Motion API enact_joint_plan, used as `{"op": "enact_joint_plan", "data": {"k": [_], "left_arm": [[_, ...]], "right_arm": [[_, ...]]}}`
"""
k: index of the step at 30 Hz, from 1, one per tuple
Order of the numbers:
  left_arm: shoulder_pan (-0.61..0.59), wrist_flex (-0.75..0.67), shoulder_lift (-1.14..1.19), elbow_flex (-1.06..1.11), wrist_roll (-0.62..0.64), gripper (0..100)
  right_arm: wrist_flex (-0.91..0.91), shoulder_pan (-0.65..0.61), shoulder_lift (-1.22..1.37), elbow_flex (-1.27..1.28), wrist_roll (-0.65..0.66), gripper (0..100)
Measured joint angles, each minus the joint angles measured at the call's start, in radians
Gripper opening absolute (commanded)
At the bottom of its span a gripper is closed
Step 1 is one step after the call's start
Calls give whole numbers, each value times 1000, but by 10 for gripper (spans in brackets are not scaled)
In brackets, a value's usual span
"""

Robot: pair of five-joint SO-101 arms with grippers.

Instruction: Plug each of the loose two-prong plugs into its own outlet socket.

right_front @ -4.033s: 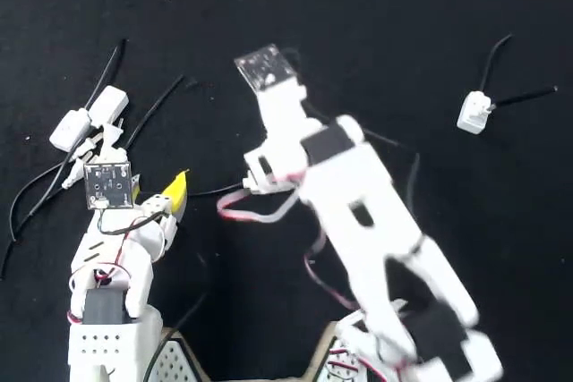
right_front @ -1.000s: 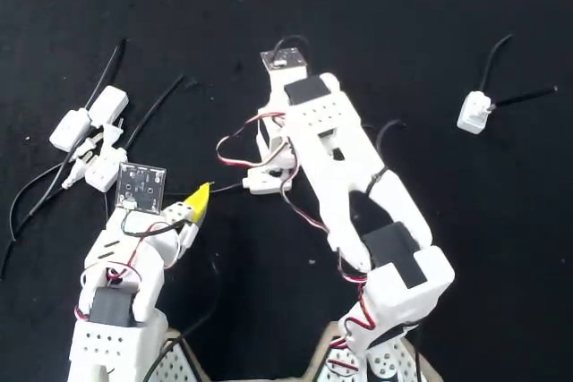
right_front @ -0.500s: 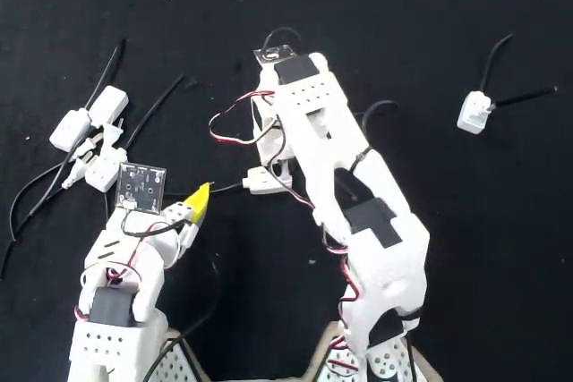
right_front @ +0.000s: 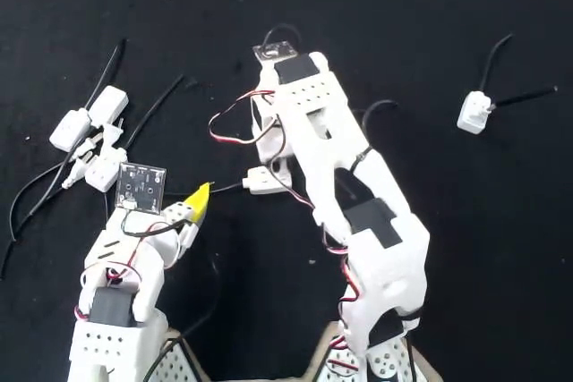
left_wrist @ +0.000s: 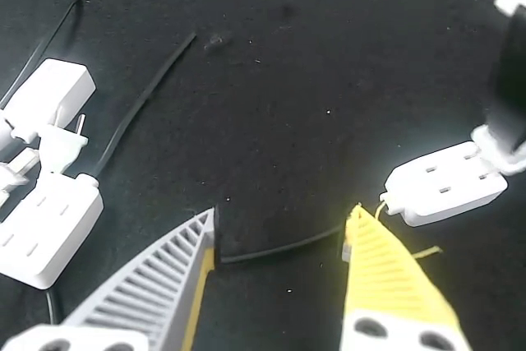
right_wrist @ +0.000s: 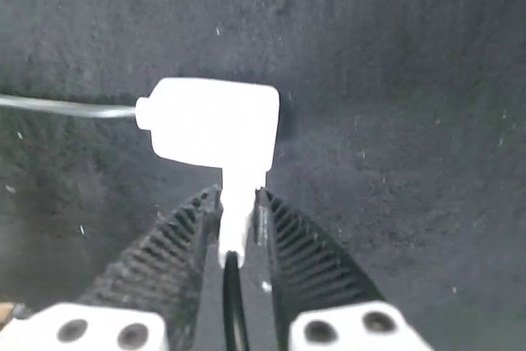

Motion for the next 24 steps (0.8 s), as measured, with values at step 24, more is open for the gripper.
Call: {"op": "enact_joint_plan", "data": {"k": [24], "left_arm": [[0,0,0,0,0,253]], "right_arm": [[-18,0,-2,61,3,11]]}}
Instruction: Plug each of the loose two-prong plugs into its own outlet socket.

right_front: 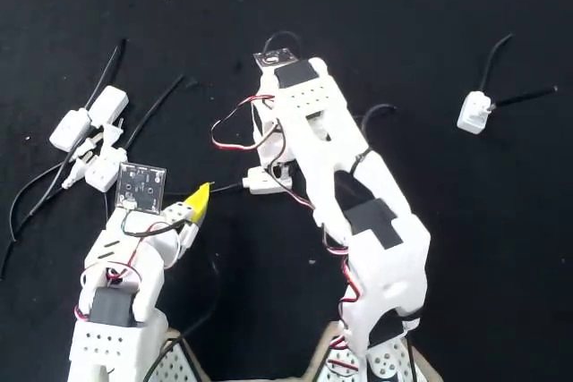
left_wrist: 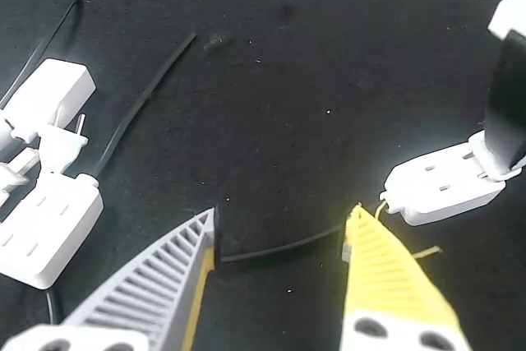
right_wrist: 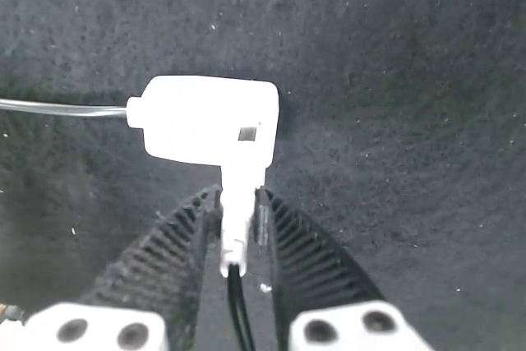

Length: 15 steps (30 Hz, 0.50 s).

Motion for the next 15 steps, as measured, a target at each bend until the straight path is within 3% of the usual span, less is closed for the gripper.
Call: {"op": "enact_joint_plan", "data": {"k": [15], "left_arm": [[0,0,0,0,0,253]], "right_arm": [[-97,2,-5,44,0,11]]}}
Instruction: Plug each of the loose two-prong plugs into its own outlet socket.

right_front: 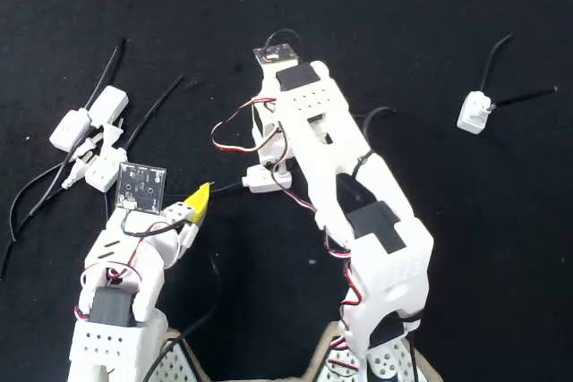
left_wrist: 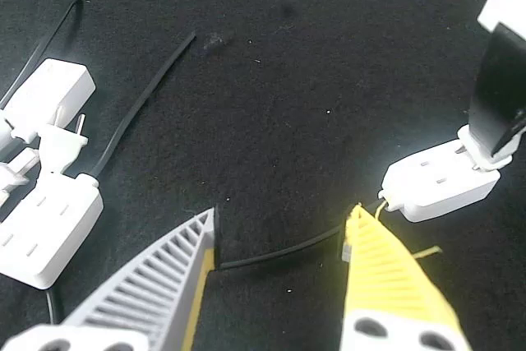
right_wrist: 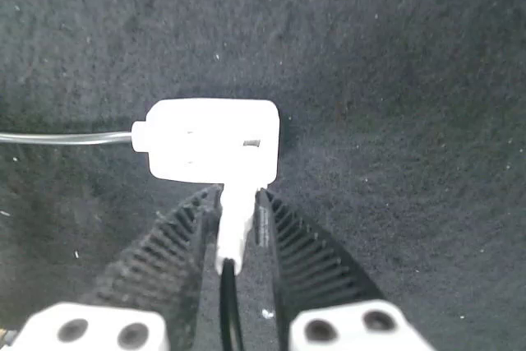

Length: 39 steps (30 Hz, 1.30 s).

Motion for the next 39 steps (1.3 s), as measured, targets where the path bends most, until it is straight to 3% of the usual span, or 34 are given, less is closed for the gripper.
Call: {"op": "enact_joint_plan", "data": {"k": [39], "left_arm": [[0,0,0,0,0,253]], "right_arm": [[161,-2,5,-107,64,11]]}}
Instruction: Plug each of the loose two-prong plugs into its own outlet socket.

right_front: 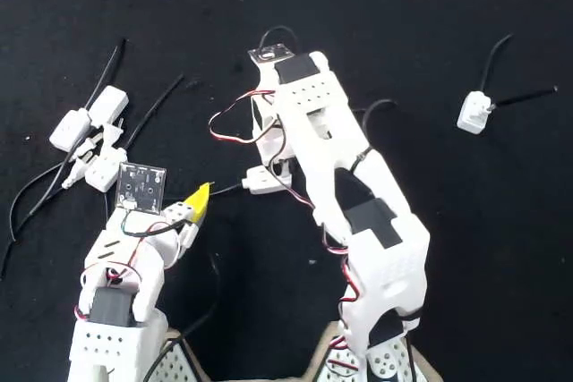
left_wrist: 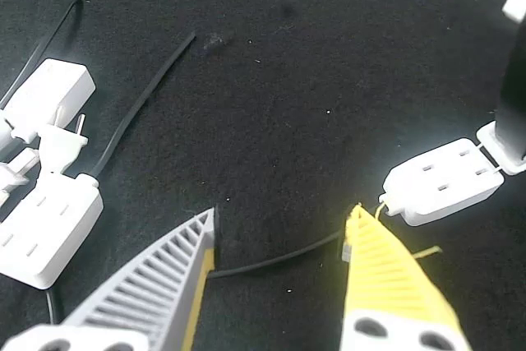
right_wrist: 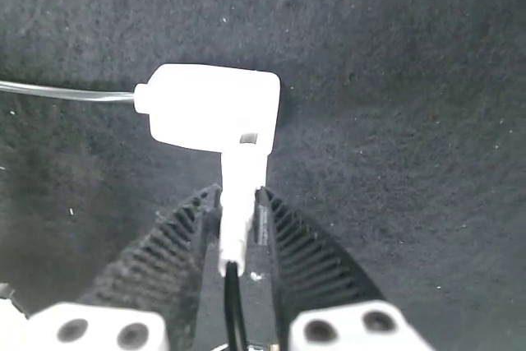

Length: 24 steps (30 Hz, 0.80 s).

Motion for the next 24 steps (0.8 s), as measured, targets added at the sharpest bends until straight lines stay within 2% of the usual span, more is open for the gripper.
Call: {"op": "enact_joint_plan", "data": {"k": [12,24], "left_arm": [[0,0,0,0,0,253],[0,0,0,0,0,253]], "right_arm": [[63,2,158,-196,2,11],[64,2,173,-209,3,11]]}}
